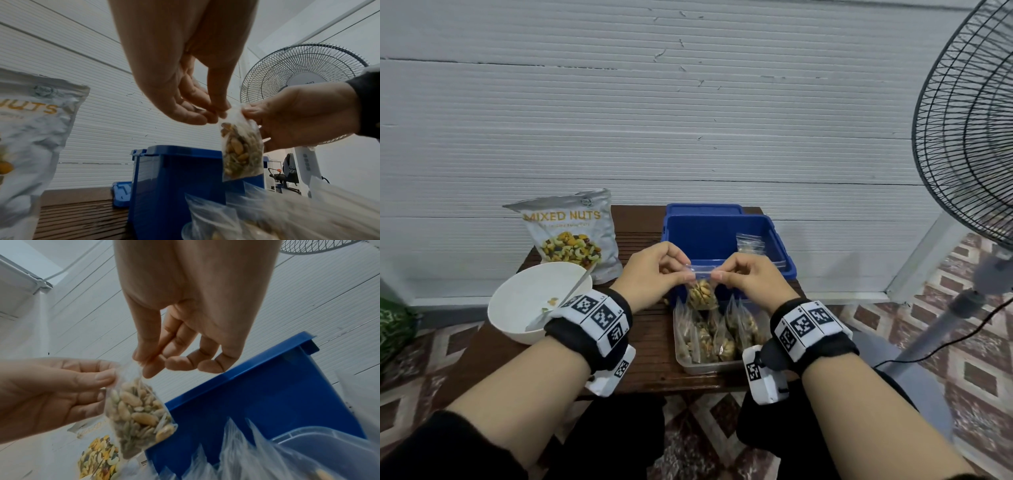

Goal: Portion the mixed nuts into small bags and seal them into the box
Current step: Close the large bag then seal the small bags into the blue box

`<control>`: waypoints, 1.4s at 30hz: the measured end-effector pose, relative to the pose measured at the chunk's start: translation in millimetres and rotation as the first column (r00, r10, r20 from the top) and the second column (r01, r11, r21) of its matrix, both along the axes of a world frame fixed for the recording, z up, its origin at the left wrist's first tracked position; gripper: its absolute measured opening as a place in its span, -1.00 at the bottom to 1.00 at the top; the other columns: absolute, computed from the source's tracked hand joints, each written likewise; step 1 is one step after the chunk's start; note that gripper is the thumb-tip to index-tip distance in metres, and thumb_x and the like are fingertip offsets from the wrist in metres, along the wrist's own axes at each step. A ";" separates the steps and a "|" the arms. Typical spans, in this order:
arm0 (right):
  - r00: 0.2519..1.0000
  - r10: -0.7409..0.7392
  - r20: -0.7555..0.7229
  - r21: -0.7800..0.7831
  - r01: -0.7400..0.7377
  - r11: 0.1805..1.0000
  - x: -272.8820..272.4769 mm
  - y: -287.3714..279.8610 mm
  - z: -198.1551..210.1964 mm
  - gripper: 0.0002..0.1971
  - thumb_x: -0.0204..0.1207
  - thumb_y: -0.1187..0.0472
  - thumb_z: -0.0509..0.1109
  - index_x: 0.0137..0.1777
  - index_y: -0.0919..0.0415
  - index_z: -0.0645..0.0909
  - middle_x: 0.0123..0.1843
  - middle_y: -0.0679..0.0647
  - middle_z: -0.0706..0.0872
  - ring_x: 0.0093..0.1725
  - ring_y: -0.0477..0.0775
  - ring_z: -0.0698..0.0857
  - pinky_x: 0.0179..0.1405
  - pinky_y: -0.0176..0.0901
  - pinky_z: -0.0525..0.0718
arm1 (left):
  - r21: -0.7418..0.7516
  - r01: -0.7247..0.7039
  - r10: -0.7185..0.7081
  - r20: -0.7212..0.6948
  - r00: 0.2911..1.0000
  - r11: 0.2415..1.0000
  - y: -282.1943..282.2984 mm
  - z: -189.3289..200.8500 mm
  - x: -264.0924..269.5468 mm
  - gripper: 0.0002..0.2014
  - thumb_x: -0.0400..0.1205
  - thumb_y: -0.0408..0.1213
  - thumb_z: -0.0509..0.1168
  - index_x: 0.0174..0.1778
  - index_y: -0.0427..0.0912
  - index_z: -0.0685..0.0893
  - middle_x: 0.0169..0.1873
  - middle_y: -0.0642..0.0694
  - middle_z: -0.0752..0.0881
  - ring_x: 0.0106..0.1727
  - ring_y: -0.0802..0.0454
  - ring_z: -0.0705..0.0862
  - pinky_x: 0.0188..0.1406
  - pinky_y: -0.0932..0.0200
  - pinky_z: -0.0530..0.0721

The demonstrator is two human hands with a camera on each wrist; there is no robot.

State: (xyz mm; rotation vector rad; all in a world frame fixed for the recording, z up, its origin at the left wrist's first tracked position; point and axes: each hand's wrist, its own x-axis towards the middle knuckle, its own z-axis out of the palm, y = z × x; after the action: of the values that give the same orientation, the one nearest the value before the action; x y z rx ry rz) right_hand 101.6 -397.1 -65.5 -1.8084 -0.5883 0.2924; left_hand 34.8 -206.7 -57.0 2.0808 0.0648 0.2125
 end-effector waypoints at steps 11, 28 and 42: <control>0.996 -0.083 -0.012 0.047 0.084 0.995 -2.0 -3.5 1.3 -0.95 0.47 0.29 0.51 -0.17 0.21 0.69 -0.24 -0.02 0.75 -0.28 -0.30 0.68 -0.20 -0.50 0.59 | -0.044 0.023 -0.020 0.061 0.998 0.999 -6.2 2.7 2.2 -0.79 0.53 -0.29 0.48 -0.05 0.08 0.64 -0.34 0.09 0.81 -0.11 0.25 0.76 0.30 0.21 0.48; 0.999 -0.046 -0.016 0.056 0.047 0.997 -3.9 -0.8 6.2 -0.89 0.47 0.30 0.50 -0.22 0.10 0.67 -0.22 -0.03 0.73 -0.22 -0.24 0.67 -0.16 -0.52 0.59 | 0.092 0.034 -0.039 0.058 0.998 0.995 -7.5 3.0 6.4 -0.99 0.56 -0.23 0.45 -0.16 -0.04 0.75 -0.23 0.10 0.77 -0.19 0.28 0.70 -0.17 0.46 0.58; 0.998 -0.053 0.040 0.003 0.053 0.999 -2.8 -1.3 6.2 -0.96 0.48 0.24 0.51 -0.17 0.11 0.70 -0.17 0.06 0.76 -0.11 -0.01 0.71 -0.02 -0.28 0.64 | 0.125 0.020 -0.026 0.050 0.998 0.992 -3.1 0.7 7.3 -0.95 0.55 -0.18 0.45 -0.22 -0.01 0.73 -0.21 0.07 0.77 -0.11 0.15 0.70 -0.08 0.31 0.62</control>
State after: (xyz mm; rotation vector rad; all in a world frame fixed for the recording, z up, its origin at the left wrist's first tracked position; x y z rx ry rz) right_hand 98.8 -398.4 -59.2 -1.8289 -0.5682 0.2200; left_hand 42.0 -209.8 -56.3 2.1979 -0.0036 0.2619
